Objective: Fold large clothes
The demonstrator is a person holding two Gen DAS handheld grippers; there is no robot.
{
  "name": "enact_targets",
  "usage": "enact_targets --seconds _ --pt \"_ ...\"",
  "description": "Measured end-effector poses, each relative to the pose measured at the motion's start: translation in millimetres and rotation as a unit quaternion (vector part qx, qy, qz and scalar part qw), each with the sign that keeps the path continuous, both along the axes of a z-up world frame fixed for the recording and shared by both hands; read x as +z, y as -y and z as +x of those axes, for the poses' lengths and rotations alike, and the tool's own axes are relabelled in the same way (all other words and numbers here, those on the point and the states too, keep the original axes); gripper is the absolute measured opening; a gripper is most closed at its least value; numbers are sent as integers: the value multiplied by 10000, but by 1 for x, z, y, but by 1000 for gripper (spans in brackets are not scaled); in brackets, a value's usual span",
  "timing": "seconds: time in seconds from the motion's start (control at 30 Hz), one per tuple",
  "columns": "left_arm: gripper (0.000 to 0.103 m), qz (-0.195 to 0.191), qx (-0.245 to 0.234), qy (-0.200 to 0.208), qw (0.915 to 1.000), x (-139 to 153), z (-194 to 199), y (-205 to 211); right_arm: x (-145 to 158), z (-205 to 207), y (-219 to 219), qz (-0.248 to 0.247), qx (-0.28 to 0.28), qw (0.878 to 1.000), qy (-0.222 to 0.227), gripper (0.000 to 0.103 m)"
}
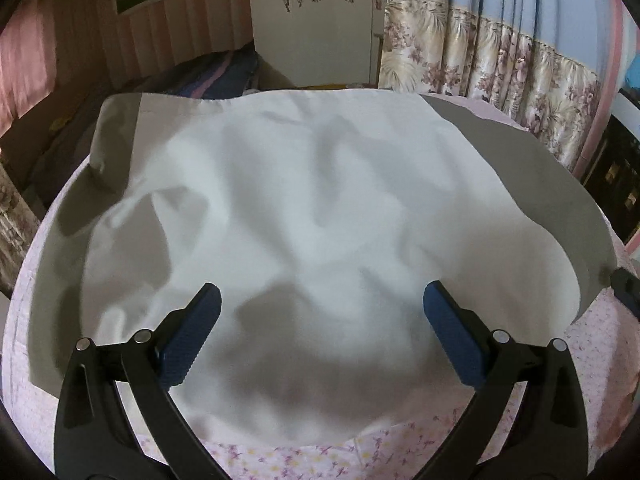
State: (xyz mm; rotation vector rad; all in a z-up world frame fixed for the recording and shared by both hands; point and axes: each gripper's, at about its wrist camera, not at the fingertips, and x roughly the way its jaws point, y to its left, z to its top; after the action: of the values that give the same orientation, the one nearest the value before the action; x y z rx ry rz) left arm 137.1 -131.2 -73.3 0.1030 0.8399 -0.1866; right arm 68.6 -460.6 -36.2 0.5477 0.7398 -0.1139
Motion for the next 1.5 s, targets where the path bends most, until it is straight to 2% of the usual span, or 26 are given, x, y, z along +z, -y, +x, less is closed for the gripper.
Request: enact_targets --seconds 0.13,0.4,0.57,0.73,0.8,0.93,1.07,1.17,1.27,1.4,1.47,1.5 --pt "100 5 -66 -274 9996 -17 9 3 -15 15 -11 49 246 9996 -109 97" --pt "100 193 -36 -176 9997 -22 7 9 -19 55 -21 4 415 9991 -74 100" --pt "100 226 -51 -180 9996 -22 8 11 -18 70 -43 -694 602 9956 -190 98" --pt "100 218 -64 -190 9996 -23 9 12 -4 67 -53 -1040 885 9906 33 56" --pt "100 213 -82 -208 9995 -25 10 11 5 66 -58 -1176 993 9879 166 47" --pt "100 233 -154 -287 9992 -28 14 10 33 64 -75 -1435 1221 9797 685 40" --pt "100 150 -269 -355 9989 -23 17 5 63 65 -99 -1770 1465 9685 958 38" --pt "100 -52 -312 -313 9990 -8 11 -12 88 63 -125 -2133 1679 9540 1271 34" --pt "100 -60 -257 72 9996 23 -9 -47 109 68 -153 -2299 1921 9423 1490 31" --pt "100 179 41 362 9992 51 -29 -121 122 79 -200 -2242 2446 9287 1658 28" --pt "100 247 296 394 9985 57 -32 -156 128 81 -230 -2153 2851 9178 1735 27" --pt "100 225 464 405 9978 61 -34 -179 129 82 -252 -2180 3106 9079 1783 26"
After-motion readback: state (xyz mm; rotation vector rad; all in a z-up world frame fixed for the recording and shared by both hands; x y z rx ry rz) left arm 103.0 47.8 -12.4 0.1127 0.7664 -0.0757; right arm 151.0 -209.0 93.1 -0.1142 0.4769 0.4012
